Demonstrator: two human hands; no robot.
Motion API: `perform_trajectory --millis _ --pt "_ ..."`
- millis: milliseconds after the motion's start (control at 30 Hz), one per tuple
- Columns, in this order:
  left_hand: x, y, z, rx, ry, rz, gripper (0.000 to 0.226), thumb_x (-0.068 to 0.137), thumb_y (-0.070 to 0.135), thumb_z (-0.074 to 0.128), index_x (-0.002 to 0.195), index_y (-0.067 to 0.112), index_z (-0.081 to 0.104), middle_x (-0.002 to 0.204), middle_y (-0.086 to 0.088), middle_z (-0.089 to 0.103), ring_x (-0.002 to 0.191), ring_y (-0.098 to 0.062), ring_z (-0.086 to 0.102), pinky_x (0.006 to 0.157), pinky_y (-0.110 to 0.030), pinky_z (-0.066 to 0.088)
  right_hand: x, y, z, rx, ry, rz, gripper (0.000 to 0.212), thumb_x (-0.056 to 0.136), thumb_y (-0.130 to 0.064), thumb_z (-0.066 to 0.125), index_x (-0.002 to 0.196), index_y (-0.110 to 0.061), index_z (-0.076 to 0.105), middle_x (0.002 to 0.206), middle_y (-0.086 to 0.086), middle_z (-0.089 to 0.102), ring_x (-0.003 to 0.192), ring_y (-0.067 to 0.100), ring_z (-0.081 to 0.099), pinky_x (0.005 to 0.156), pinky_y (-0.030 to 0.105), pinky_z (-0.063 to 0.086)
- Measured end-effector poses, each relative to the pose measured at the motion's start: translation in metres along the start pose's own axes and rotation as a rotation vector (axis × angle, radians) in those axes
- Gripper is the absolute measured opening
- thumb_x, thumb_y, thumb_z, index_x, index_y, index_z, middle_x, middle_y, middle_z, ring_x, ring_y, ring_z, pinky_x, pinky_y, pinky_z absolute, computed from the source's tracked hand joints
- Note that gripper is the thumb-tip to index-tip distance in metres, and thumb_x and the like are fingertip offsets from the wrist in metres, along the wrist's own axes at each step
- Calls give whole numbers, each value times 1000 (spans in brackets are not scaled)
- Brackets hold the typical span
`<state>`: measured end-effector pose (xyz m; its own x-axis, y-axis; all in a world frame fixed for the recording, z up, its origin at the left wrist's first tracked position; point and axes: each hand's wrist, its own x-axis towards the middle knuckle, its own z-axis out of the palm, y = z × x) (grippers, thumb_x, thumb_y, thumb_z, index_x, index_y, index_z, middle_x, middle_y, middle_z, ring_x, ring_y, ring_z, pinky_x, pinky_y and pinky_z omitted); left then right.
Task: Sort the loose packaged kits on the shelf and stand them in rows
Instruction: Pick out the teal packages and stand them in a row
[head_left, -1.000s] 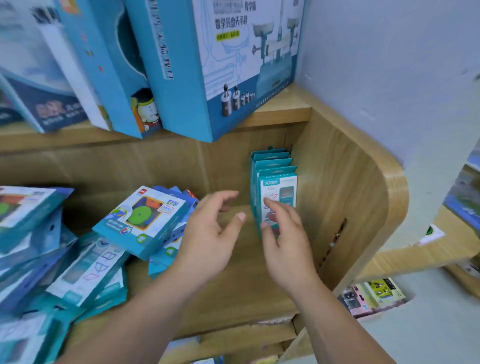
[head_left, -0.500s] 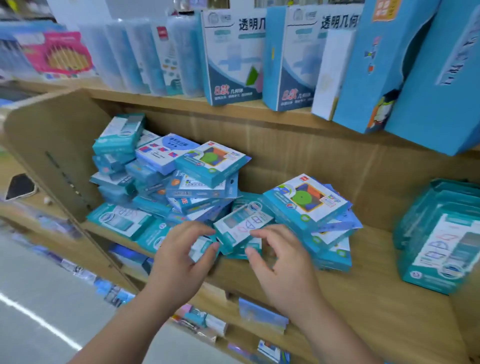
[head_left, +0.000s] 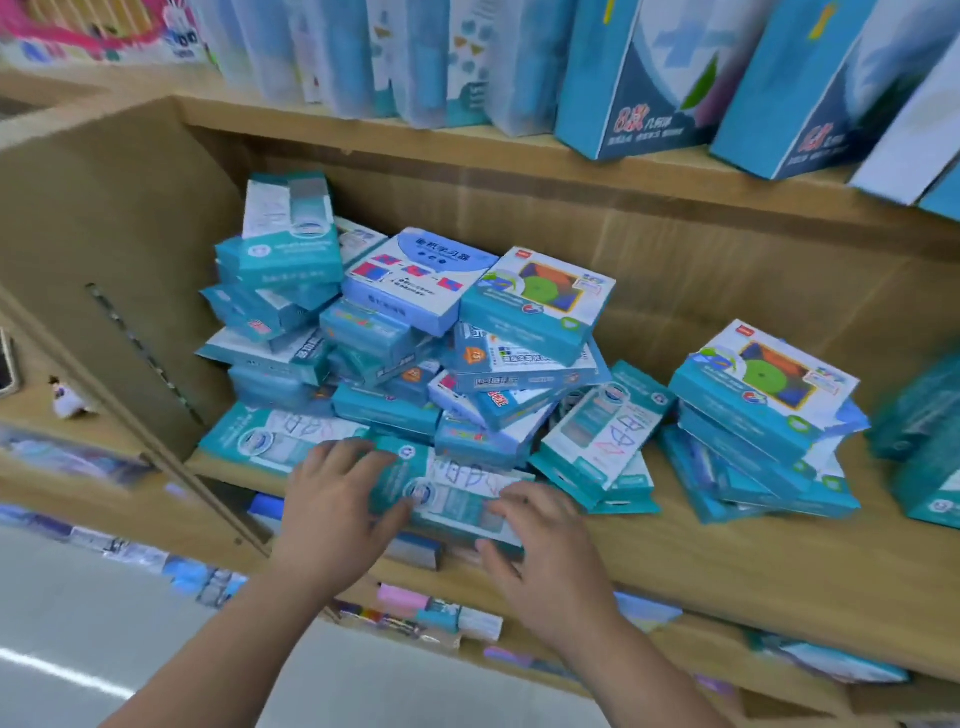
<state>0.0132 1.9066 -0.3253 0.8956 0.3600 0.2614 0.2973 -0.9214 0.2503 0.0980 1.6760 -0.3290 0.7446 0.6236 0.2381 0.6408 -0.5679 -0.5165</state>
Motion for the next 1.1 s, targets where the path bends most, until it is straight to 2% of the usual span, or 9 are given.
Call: perform_trajectory --millis 133,233,367,667,733,800,933,1033,1100 --pt "4 -35 1 74 -70 -50 69 83 68 45 121 15 68 126 -13 64 118 -41 55 98 -56 44 0 -5 26 -187 -57 60 55 86 -58 54 131 -28 61 143 -5 51 130 23 45 104 48 46" --pt "1 -51 2 97 -147 -44 79 84 73 36 134 16 60 143 -12 54 133 -43 45 106 -62 38 -6 -7 39 -262 -65 94 64 89 -64 50 143 -31 50 154 -6 41 141 21 31 111 50 40" --pt "-5 -61 2 90 -172 -20 81 86 76 29 137 21 58 148 -6 50 138 -37 41 110 -61 35 -9 -8 40 -294 -35 94 61 91 -64 48 141 -30 54 152 -6 45 140 23 38 109 46 44" --pt "-20 -75 1 -126 15 -18 37 90 50 44 101 32 74 126 8 66 127 -24 51 103 -64 36 -14 -9 38 -249 119 159 48 89 -61 51 117 -27 71 132 -7 59 124 24 51 102 50 45" --pt "-15 -84 -5 -168 7 33 40 87 51 46 106 30 74 128 6 66 127 -25 51 104 -59 39 -16 -13 41 -250 186 160 44 89 -58 52 111 -26 71 128 -5 60 123 24 52 101 51 42" --pt "-9 -95 -15 -160 -76 103 52 80 54 49 121 28 69 138 4 59 133 -26 47 107 -55 38 -21 -19 41 -225 285 180 37 89 -54 54 103 -24 72 117 -2 61 113 23 53 94 47 42" --pt "6 -114 -34 3 -412 179 87 67 63 50 150 41 35 160 16 24 150 -21 20 118 -53 20 -33 -30 41 1 396 253 32 90 -47 57 77 -19 65 79 -9 57 80 16 52 71 37 44" --pt "18 -118 -39 81 -413 193 88 66 60 58 149 42 36 159 14 32 142 -22 33 107 -54 40 -36 -38 45 238 347 478 54 89 -60 50 61 -14 59 54 -3 51 60 21 51 57 35 42" --pt "24 -115 -40 120 -400 215 88 64 60 60 148 39 40 156 11 39 130 -25 40 99 -52 48 -38 -43 47 335 298 634 68 84 -69 46 60 -7 65 53 4 59 60 24 59 61 37 49"
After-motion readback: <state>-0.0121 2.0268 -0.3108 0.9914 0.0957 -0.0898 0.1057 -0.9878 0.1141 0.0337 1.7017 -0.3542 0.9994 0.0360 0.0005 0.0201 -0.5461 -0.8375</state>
